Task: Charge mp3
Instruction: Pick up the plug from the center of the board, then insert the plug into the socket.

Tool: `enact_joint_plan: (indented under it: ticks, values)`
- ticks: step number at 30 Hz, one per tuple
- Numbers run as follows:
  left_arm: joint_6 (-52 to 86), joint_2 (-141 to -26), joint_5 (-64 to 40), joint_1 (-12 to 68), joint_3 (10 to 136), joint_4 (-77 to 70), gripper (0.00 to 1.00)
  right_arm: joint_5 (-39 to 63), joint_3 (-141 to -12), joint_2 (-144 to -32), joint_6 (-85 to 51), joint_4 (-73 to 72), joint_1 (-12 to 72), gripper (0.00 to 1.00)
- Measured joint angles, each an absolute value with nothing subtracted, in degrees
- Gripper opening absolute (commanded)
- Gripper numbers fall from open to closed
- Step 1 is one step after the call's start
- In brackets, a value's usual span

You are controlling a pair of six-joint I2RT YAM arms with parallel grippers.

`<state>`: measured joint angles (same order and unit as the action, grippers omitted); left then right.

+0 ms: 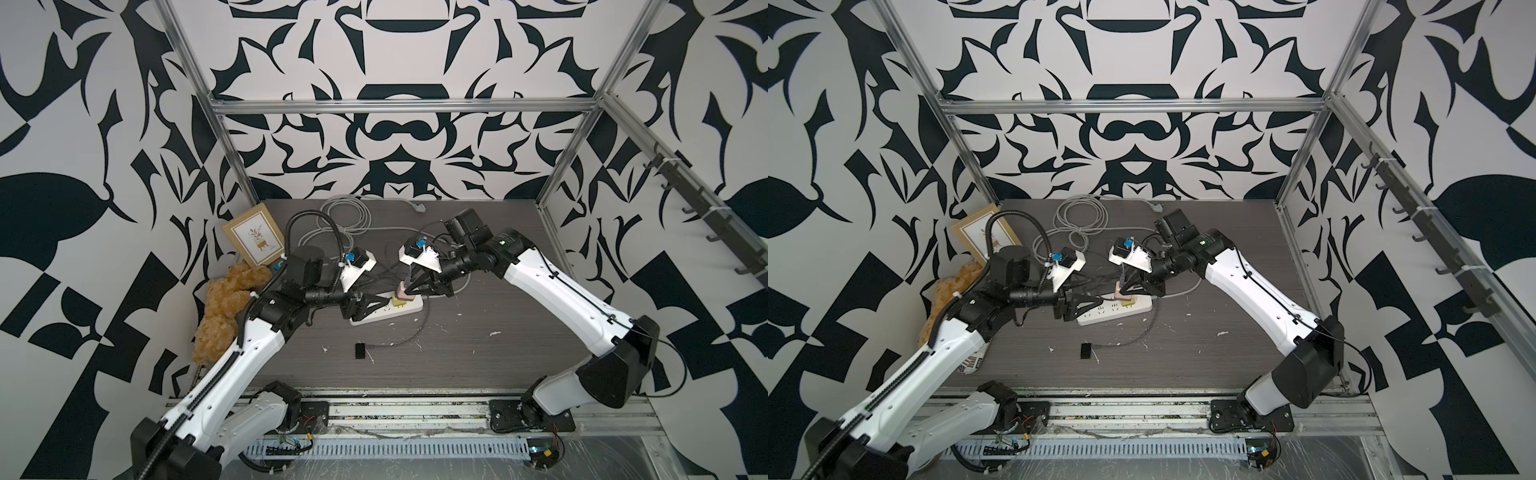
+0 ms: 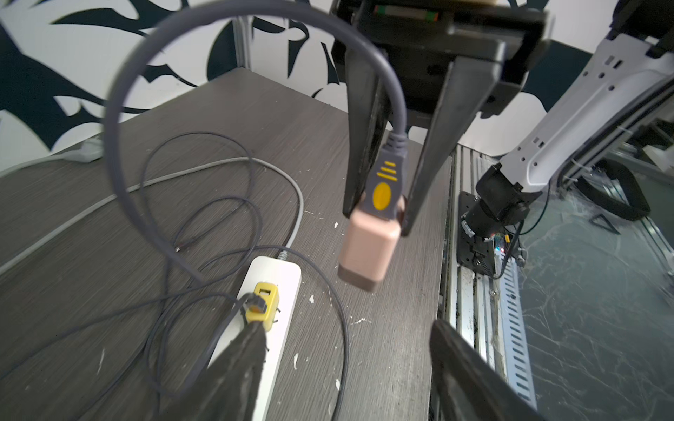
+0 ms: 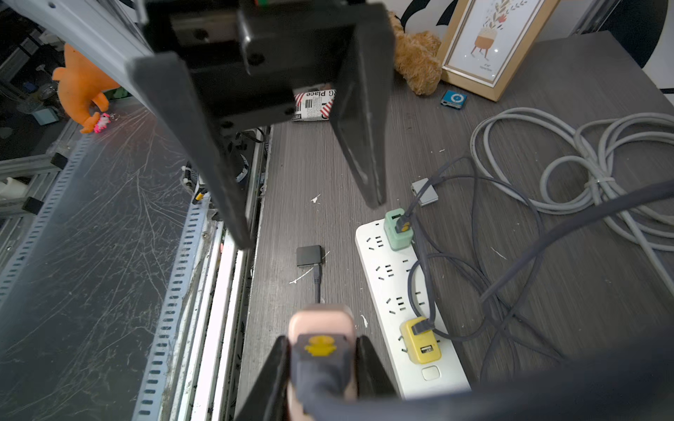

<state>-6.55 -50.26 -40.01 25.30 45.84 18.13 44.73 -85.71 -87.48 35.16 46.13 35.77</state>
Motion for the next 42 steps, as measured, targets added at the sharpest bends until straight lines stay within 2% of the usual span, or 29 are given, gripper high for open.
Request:
enact_joint_plan:
  ticks: [2, 5, 9, 12, 17, 23, 33, 42]
  values:
    - [-1.02, -43.27, -37.65, 24.80, 41.85, 18.20, 0.92, 44.53, -87.09, -90.08, 35.16, 44.99, 35.77, 0.00]
    - [7.16, -34.54, -33.06, 24.80, 38.48, 19.18, 0.99, 44.82, -90.89, -95.96, 35.00, 43.62, 35.94, 0.00]
    - [18.02, -24.88, -23.86, 24.75, 37.71, 24.38, 0.99, 44.73, -92.90, -101.71, 35.11, 41.82, 36.91, 0.00]
    - [24.45, -21.78, -16.25, 24.75, 39.29, 31.38, 1.00, 44.66, -92.99, -103.94, 35.22, 41.80, 38.81, 0.00]
    - [29.71, -22.81, -5.19, 24.75, 45.30, 42.48, 1.00, 44.10, -92.99, -105.27, 36.25, 41.65, 42.48, 0.00]
    - [29.71, -27.55, 1.23, 24.75, 52.53, 46.89, 1.00, 42.57, -92.95, -107.77, 37.56, 40.95, 45.17, 0.00]
    - [26.61, -31.97, 4.38, 24.75, 56.40, 49.15, 1.00, 36.27, -90.21, -112.49, 39.38, 34.35, 45.60, 0.00]
    - [25.04, -31.73, 5.98, 24.75, 56.80, 50.76, 0.99, 35.55, -90.21, -115.61, 42.68, 30.83, 45.60, 0.00]
